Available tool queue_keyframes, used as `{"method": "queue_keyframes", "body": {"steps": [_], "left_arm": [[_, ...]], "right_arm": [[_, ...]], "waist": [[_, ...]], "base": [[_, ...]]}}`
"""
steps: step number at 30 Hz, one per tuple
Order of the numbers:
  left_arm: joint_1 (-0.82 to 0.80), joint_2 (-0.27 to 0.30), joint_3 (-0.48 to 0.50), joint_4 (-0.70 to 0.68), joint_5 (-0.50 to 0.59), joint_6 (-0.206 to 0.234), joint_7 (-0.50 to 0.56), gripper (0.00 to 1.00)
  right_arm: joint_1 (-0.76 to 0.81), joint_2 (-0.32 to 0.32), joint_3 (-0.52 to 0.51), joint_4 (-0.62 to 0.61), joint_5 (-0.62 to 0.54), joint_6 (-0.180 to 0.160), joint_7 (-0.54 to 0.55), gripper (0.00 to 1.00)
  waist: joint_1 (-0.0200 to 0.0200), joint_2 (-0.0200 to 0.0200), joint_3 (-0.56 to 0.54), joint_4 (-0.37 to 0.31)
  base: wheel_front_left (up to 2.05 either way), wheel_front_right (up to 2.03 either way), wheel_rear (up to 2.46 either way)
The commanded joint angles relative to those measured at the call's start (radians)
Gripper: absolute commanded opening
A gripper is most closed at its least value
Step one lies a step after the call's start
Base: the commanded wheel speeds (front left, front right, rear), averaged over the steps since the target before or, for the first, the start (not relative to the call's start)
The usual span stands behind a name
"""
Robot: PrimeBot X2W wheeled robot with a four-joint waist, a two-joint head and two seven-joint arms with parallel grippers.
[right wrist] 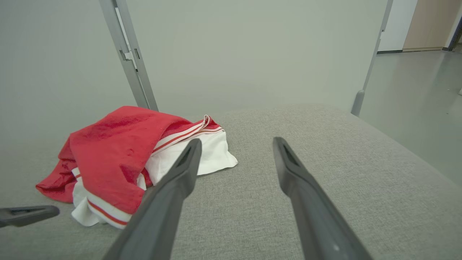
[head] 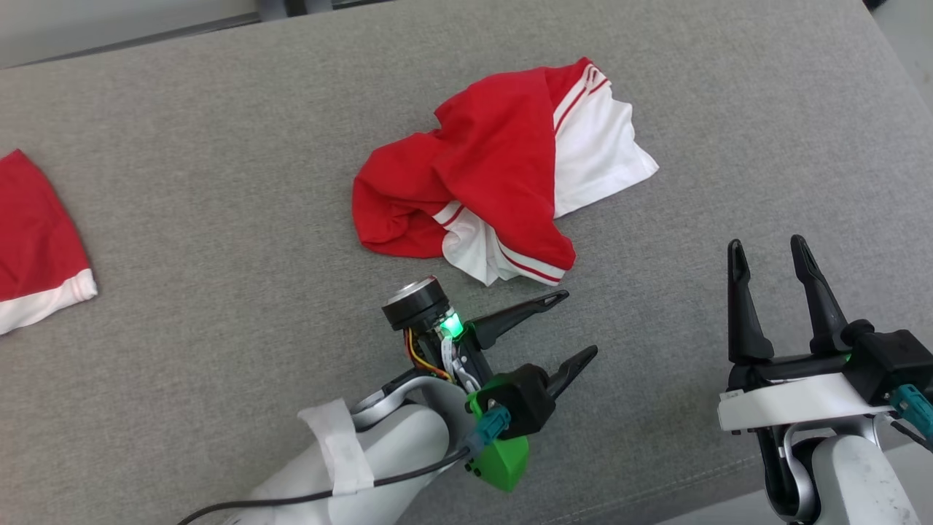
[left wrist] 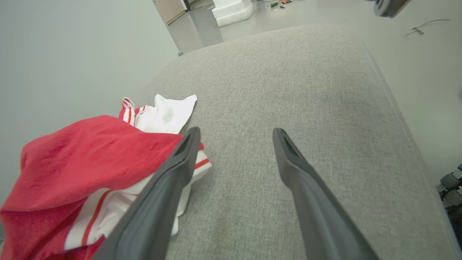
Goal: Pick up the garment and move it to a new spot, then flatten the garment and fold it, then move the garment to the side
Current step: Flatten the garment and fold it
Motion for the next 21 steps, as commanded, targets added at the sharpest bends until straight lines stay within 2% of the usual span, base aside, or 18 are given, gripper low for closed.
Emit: {"method": "queue_keyframes", "body": {"steps": [1,6,11,15,16,17,19,21], "left_arm": [[-0.034,-0.002,-0.008,0.022,-0.013,-0.001,0.0,1.0],[-0.127,-0.022,-0.028,0.128,-0.013,0.004,0.0,1.0],[-0.187,-0.035,-0.008,0.228,-0.001,0.058,0.0,1.0],[-0.205,-0.057,0.018,0.376,-0.05,0.066,0.003,1.0],[-0.205,-0.057,0.025,0.405,-0.066,0.066,0.003,0.89],[-0.203,-0.058,0.033,0.421,-0.085,0.065,0.003,0.43],[-0.19,-0.061,0.053,0.444,-0.143,0.044,0.004,0.0],[-0.176,-0.064,0.058,0.424,-0.2,0.023,0.003,0.0]], "right_arm": [[-0.018,0.001,0.004,0.0,0.006,-0.002,0.0,1.0],[-0.03,0.0,0.031,0.001,0.007,-0.002,0.0,1.0],[-0.051,0.0,0.054,0.001,0.012,-0.002,0.0,1.0],[-0.06,0.0,0.071,-0.004,0.019,-0.002,0.0,1.0],[-0.061,0.0,0.074,-0.004,0.02,-0.002,0.0,1.0],[-0.063,0.0,0.077,-0.004,0.021,-0.002,0.0,1.0],[-0.064,0.0,0.082,-0.003,0.023,-0.002,0.0,1.0],[-0.058,0.0,0.086,0.001,0.025,-0.002,0.0,1.0]], "waist": [[-0.0001,0.0,0.072,-0.068],[-0.0001,0.0,0.105,-0.082],[-0.0001,0.0,0.135,-0.089],[-0.0001,0.0,0.143,-0.097],[-0.0001,0.0,0.143,-0.099],[-0.0001,0.0,0.144,-0.101],[-0.0001,0.0,0.14,-0.103],[-0.0001,0.0,0.131,-0.105]], "base": [[0.0,0.0,0.0],[0.0,0.0,0.0],[0.0,0.0,0.0],[0.0,0.0,0.0],[0.0,0.0,0.0],[0.0,0.0,0.0],[0.0,0.0,0.0],[0.0,0.0,0.0]]}}
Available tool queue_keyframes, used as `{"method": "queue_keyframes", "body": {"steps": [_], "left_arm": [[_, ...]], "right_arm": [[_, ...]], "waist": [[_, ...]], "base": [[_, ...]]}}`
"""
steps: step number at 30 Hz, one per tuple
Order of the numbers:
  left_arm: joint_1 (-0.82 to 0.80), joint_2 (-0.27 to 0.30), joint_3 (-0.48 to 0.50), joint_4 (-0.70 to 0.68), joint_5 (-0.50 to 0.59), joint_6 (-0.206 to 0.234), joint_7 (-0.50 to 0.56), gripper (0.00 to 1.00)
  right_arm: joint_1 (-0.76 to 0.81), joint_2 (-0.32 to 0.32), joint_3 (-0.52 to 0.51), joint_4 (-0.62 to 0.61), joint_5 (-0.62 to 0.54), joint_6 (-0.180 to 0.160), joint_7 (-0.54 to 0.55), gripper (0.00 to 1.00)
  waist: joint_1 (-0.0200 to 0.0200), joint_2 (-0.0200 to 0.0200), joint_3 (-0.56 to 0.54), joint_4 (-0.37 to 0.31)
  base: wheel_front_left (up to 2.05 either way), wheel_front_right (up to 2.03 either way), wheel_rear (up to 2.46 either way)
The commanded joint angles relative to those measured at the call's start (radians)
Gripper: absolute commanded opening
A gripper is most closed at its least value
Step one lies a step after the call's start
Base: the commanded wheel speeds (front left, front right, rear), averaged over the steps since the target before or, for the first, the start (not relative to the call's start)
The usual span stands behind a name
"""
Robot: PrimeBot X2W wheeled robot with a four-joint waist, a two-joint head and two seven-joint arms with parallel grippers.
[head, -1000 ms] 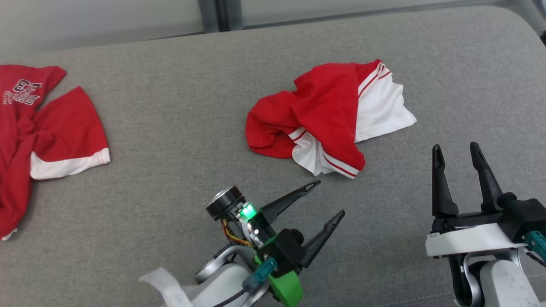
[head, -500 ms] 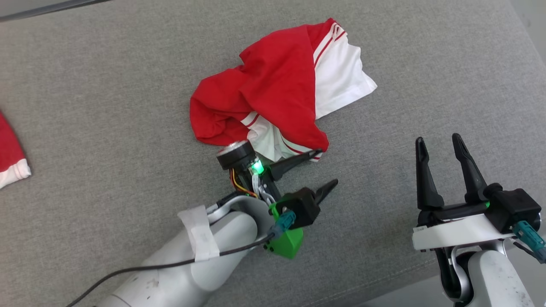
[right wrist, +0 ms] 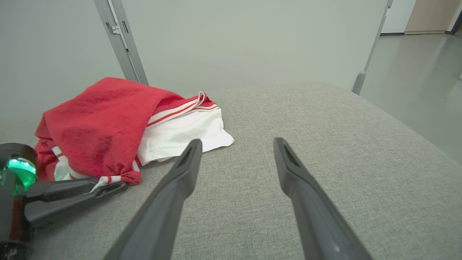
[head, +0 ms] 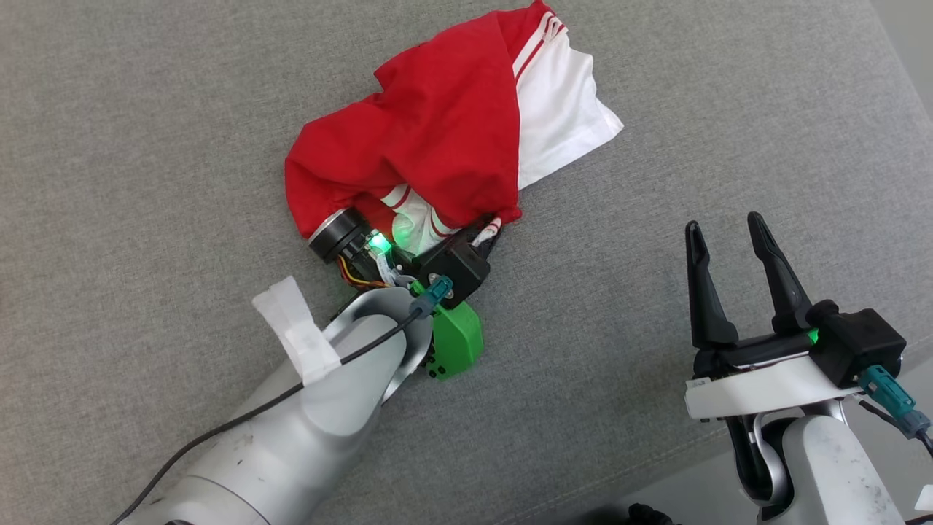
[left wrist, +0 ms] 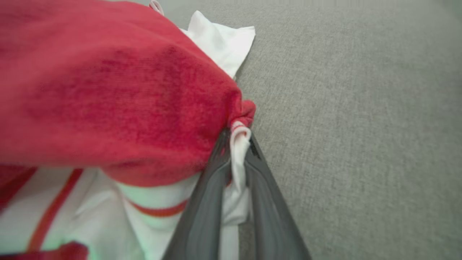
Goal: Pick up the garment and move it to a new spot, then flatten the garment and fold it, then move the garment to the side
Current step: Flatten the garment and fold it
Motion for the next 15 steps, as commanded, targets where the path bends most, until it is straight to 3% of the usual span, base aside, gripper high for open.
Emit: {"method": "queue_keyframes", "body": {"steps": [1,4,10,13,15], "left_arm": [[0.033,0.015,-0.007,-0.011,-0.031,-0.011,0.007,0.0],[0.058,0.009,0.015,-0.103,-0.188,-0.023,0.004,0.0],[0.035,0.013,0.037,-0.388,-0.802,-0.03,0.091,0.0],[-0.034,0.01,0.083,-0.448,-1.014,-0.03,0.157,0.0],[-0.107,0.01,0.127,-0.469,-1.142,0.011,0.205,0.0]], "right_arm": [[0.0,0.0,0.004,0.004,0.003,-0.002,0.0,1.0],[0.015,-0.001,0.006,0.013,0.005,-0.002,0.0,1.0],[0.036,-0.001,0.022,0.015,0.023,-0.002,0.0,1.0],[0.041,0.0,0.042,0.016,0.035,-0.002,0.0,1.0],[0.042,-0.001,0.058,0.014,0.043,-0.002,0.0,1.0]], "waist": [[-0.0001,-0.0001,-0.015,-0.002],[-0.0001,-0.0001,-0.051,-0.004],[-0.0001,-0.0001,-0.135,-0.022],[-0.0001,-0.0001,-0.168,-0.037],[-0.0001,-0.0001,-0.182,-0.053]], "base": [[0.0,0.0,0.0],[0.0,0.0,0.0],[0.0,0.0,0.0],[0.0,0.0,0.0],[0.0,0.0,0.0]]}}
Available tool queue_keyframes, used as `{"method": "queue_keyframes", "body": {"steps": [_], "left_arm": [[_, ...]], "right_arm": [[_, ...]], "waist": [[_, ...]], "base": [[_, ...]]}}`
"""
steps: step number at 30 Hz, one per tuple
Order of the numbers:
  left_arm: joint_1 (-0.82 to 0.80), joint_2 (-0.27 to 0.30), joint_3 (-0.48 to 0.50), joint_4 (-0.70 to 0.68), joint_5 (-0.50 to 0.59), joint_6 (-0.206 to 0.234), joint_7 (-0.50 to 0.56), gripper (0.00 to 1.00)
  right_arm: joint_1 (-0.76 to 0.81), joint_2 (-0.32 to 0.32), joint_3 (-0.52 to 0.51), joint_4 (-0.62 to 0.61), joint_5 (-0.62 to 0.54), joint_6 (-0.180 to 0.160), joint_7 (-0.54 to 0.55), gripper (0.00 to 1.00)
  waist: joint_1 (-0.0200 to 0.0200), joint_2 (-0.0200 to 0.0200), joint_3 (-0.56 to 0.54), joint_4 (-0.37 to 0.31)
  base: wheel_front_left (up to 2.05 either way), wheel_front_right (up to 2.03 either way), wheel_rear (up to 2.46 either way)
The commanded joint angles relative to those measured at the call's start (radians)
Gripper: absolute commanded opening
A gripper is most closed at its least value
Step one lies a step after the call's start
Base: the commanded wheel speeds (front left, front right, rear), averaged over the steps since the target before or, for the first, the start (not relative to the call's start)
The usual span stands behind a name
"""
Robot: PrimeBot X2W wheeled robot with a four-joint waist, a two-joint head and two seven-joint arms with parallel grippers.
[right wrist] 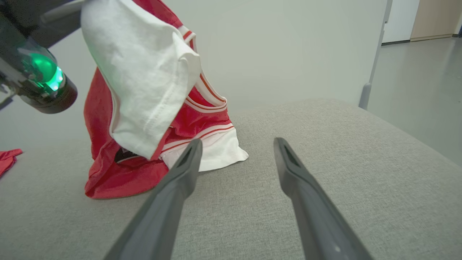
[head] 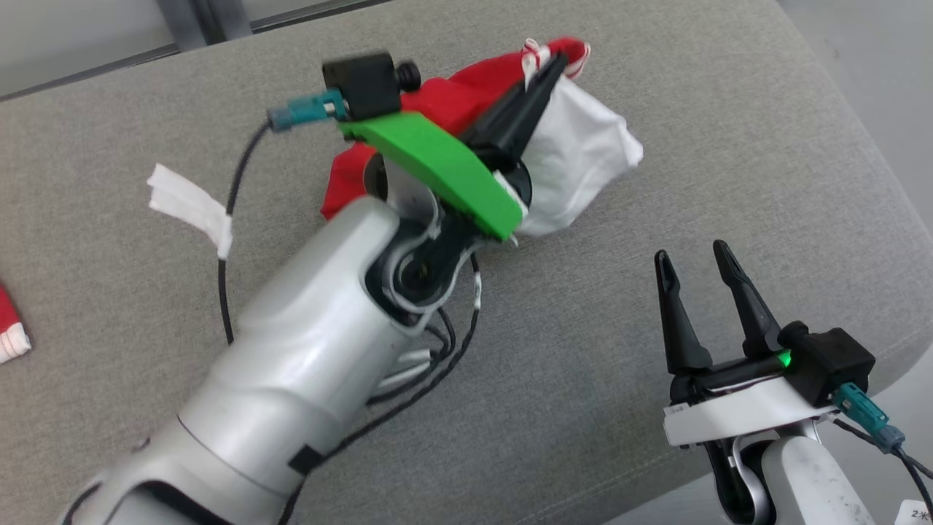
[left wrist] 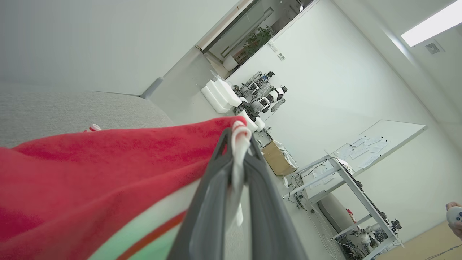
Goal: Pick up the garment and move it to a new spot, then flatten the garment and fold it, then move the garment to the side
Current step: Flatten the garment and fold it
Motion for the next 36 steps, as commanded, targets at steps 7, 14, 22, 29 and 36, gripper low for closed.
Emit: {"method": "queue_keyframes", "body": {"steps": [7,14,22,29,36], "left_arm": [[-0.355,0.004,0.076,-0.039,-0.312,0.177,-0.057,0.0],[-0.462,0.006,0.148,0.076,-0.382,0.267,-0.19,0.0],[-0.053,0.102,0.4,0.184,-0.278,0.276,-0.199,0.0],[0.376,0.083,0.751,0.111,-0.087,0.17,-0.2,0.0],[0.627,0.024,0.927,0.016,0.162,0.098,-0.199,0.0]], "right_arm": [[0.028,-0.001,0.012,-0.005,0.054,-0.002,0.0,1.0],[0.041,-0.001,0.017,-0.001,0.051,-0.002,0.0,1.0],[0.04,-0.001,-0.016,-0.01,0.028,-0.002,0.0,1.0],[0.062,-0.001,-0.057,-0.006,-0.019,-0.002,0.0,1.0],[0.069,-0.002,-0.071,-0.005,-0.057,-0.002,0.0,1.0]], "waist": [[0.0,-0.0001,-0.051,-0.068],[0.0,-0.0001,-0.077,-0.061],[0.0,-0.0001,-0.078,0.004],[0.0,-0.0001,-0.079,0.082],[0.0,-0.0001,-0.076,0.168]], "base": [[0.0,0.0,0.0],[0.0,0.0,0.0],[0.0,0.0,0.0],[0.0,0.0,0.0],[0.0,0.0,0.0]]}}
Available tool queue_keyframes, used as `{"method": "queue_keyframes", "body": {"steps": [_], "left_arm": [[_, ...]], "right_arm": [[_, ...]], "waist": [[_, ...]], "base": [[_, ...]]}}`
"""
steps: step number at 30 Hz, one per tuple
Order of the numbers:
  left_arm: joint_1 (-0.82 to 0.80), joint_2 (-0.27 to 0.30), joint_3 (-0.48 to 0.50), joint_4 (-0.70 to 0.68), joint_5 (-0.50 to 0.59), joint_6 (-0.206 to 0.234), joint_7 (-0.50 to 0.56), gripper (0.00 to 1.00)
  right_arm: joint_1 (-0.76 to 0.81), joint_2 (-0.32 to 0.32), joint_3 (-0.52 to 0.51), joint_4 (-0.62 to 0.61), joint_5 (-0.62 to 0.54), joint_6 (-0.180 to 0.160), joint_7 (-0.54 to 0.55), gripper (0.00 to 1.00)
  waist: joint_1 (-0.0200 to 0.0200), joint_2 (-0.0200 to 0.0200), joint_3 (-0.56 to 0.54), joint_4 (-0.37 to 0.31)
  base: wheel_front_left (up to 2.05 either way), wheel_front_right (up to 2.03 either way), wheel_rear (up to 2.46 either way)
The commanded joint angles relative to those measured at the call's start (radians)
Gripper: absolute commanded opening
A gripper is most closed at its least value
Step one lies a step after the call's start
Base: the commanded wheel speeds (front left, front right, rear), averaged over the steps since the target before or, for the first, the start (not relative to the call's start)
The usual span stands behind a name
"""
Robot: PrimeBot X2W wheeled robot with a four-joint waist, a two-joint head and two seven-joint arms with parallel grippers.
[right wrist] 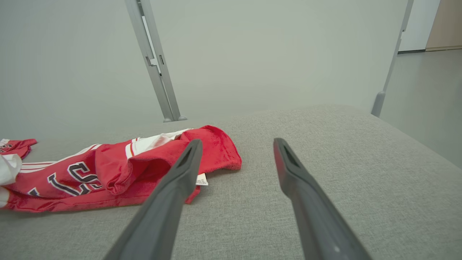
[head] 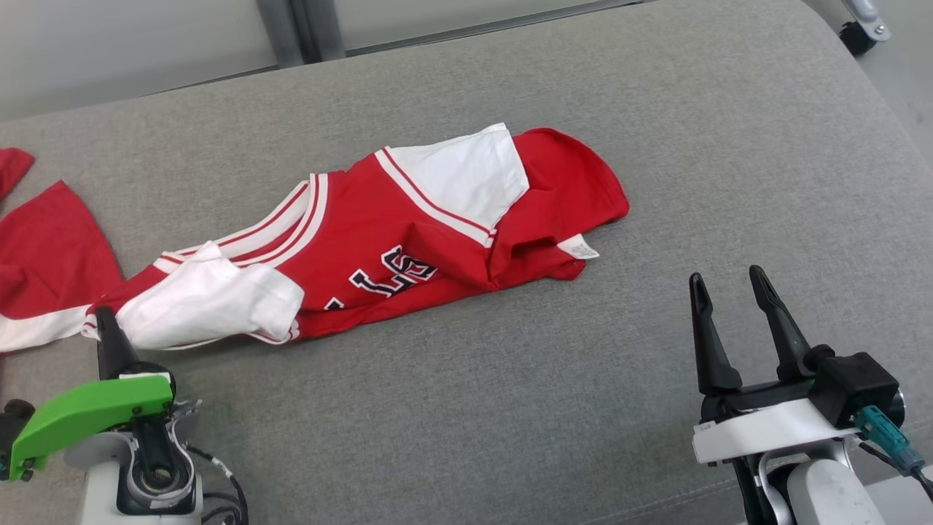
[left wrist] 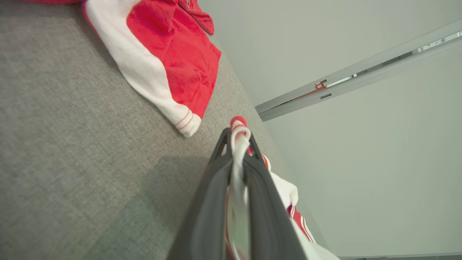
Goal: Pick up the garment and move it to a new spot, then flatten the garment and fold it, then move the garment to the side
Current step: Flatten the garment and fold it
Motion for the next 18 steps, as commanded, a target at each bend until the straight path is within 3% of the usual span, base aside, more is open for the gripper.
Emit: {"method": "queue_keyframes", "body": {"steps": [1,3,4,5,12,18], "left_arm": [[0.029,-0.005,0.01,-0.017,0.078,-0.019,0.0,0.0],[0.054,-0.009,0.018,-0.036,0.197,-0.032,0.0,0.0],[0.065,-0.008,0.023,-0.042,0.254,-0.035,-0.001,0.43],[0.072,-0.01,0.021,-0.049,0.301,-0.038,-0.001,1.0],[0.108,-0.021,-0.008,-0.224,0.711,-0.064,0.0,1.0],[0.178,-0.023,-0.106,-0.369,0.901,-0.073,0.0,1.0]], "right_arm": [[0.002,-0.002,-0.005,-0.002,-0.011,-0.002,0.0,1.0],[-0.005,-0.002,0.0,-0.002,-0.021,-0.002,0.0,1.0],[-0.009,-0.002,0.001,-0.001,-0.025,-0.002,0.0,1.0],[-0.012,-0.002,0.001,-0.001,-0.027,-0.002,0.0,1.0],[-0.007,-0.002,0.005,-0.002,-0.04,-0.002,0.0,1.0],[0.003,-0.002,0.012,0.008,-0.04,-0.002,0.0,1.0]], "waist": [[0.0,0.0,0.006,0.054],[0.0,0.0,0.01,0.073],[0.0,0.0,0.011,0.08],[0.0,0.0,0.012,0.086],[0.0,0.0,0.009,0.114],[0.0,0.0,-0.002,0.121]], "base": [[0.0,0.0,0.0],[0.0,0.0,0.0],[0.0,0.0,0.0],[0.0,0.0,0.0],[0.0,0.0,0.0],[0.0,0.0,0.0]]}}
